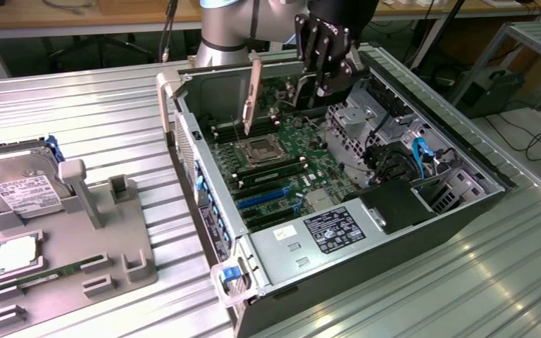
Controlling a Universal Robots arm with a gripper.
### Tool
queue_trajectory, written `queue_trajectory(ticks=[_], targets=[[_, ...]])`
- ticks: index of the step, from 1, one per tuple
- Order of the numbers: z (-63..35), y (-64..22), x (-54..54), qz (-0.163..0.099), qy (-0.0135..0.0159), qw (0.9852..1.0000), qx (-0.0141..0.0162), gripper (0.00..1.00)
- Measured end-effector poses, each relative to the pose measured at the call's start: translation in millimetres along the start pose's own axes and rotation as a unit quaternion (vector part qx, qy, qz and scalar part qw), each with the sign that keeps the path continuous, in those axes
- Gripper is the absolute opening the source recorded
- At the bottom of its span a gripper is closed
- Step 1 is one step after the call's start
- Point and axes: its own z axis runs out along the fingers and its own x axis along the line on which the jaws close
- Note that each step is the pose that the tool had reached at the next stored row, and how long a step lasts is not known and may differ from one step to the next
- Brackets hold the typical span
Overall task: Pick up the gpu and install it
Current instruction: 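Insert the gpu into the slot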
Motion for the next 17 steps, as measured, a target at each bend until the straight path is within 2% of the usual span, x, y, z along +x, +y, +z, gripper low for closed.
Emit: queue_trajectory(ticks=[17], targets=[[6.9, 0.2, 0.2, 0.0, 0.0, 1.0, 0.0, 0.28]])
